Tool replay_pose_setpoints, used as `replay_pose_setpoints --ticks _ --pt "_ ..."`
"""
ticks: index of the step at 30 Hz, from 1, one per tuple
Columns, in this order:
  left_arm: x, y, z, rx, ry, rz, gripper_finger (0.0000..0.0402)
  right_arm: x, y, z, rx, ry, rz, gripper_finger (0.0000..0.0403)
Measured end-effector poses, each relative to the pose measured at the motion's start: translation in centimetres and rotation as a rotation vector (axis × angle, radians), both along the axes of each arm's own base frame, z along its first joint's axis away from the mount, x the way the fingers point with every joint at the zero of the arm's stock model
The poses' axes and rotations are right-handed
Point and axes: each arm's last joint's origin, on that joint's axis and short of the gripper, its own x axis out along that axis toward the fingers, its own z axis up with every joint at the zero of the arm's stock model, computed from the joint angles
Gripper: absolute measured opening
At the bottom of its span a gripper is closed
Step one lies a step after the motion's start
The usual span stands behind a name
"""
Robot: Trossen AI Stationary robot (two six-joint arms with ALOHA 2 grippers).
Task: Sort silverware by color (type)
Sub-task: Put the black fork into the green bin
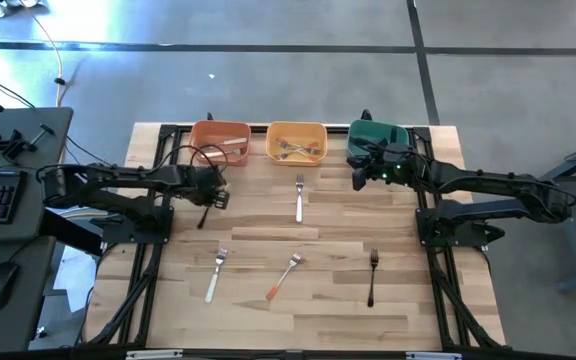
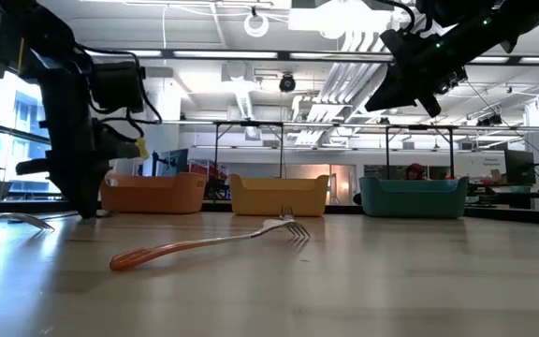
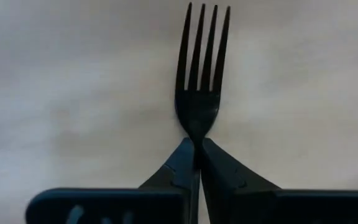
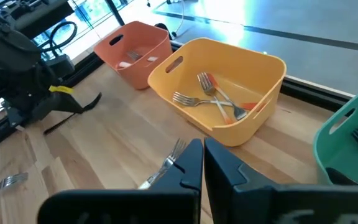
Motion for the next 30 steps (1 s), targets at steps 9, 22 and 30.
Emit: replay_pose_setpoints --ticks 9,22,30 --pt "3.2 0.6 5.6 0.151 -0.602 -0.040 0.0002 0.5 0.8 0.4 0.016 -0.063 0.088 0.0000" --pt "6.8 0.9 12.7 0.502 -1.376 -0.200 0.0001 5.0 2.8 2.5 0.102 -0.474 0.377 0.0041" --pt "10.2 0.0 14.8 0.507 -1.414 -0.390 0.0001 9.3 3.0 4.7 0.102 -0.489 0.454 0.0134"
